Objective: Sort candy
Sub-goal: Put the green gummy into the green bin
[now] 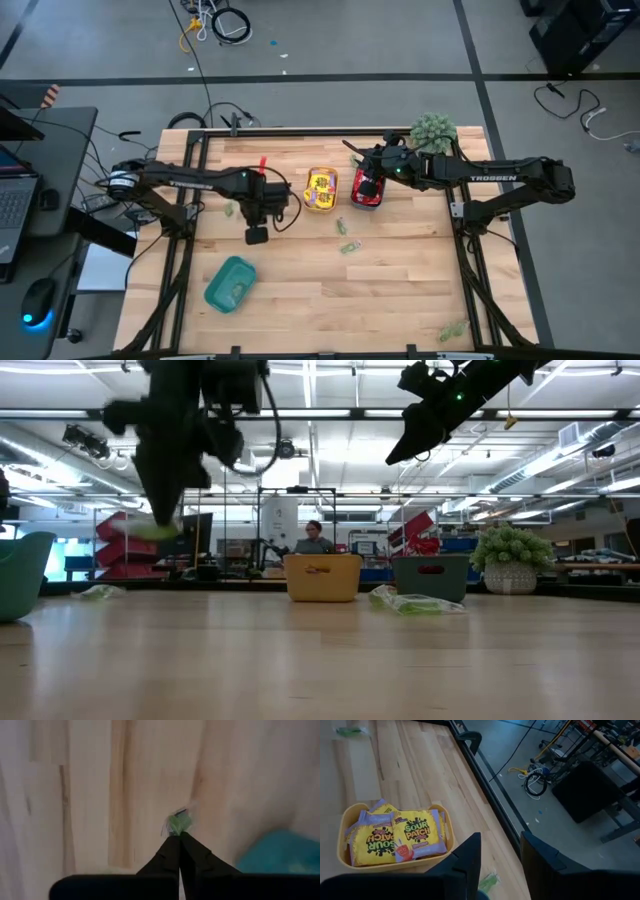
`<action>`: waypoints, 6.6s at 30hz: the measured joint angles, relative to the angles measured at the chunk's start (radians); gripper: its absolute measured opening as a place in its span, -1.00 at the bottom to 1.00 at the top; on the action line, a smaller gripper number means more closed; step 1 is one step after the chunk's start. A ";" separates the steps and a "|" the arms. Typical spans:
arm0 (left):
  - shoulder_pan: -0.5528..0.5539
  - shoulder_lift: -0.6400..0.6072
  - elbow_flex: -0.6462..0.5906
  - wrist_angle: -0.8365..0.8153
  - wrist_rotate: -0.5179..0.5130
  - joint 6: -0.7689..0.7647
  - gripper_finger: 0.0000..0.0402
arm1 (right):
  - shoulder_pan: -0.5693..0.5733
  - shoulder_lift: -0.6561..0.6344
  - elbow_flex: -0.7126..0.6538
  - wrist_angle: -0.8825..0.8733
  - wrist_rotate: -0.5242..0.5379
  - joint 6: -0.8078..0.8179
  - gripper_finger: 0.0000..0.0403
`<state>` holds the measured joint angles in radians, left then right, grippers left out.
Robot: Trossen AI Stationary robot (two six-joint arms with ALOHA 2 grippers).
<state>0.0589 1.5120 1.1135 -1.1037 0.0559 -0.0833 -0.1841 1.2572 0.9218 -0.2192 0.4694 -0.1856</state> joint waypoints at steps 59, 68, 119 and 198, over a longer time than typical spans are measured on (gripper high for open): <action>0.275 -0.001 -0.269 0.674 -0.279 0.183 -1.00 | -0.002 0.000 0.000 -0.002 0.000 -0.026 -0.43; 0.293 -0.001 -0.215 0.539 -0.271 0.189 -0.75 | -0.002 0.000 0.000 -0.007 0.000 -0.026 -0.40; 0.335 -0.275 -0.499 0.109 -0.150 -0.470 -0.32 | -0.002 0.000 0.000 -0.046 0.000 -0.008 -0.23; 0.327 -0.244 -0.425 1.230 -0.032 0.030 -0.98 | -0.339 0.328 0.308 -0.200 -0.314 0.328 -0.10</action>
<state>0.3856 1.2677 0.6886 0.1264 0.0242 -0.0533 -0.5235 1.5850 1.2300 -0.4189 0.1550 0.1423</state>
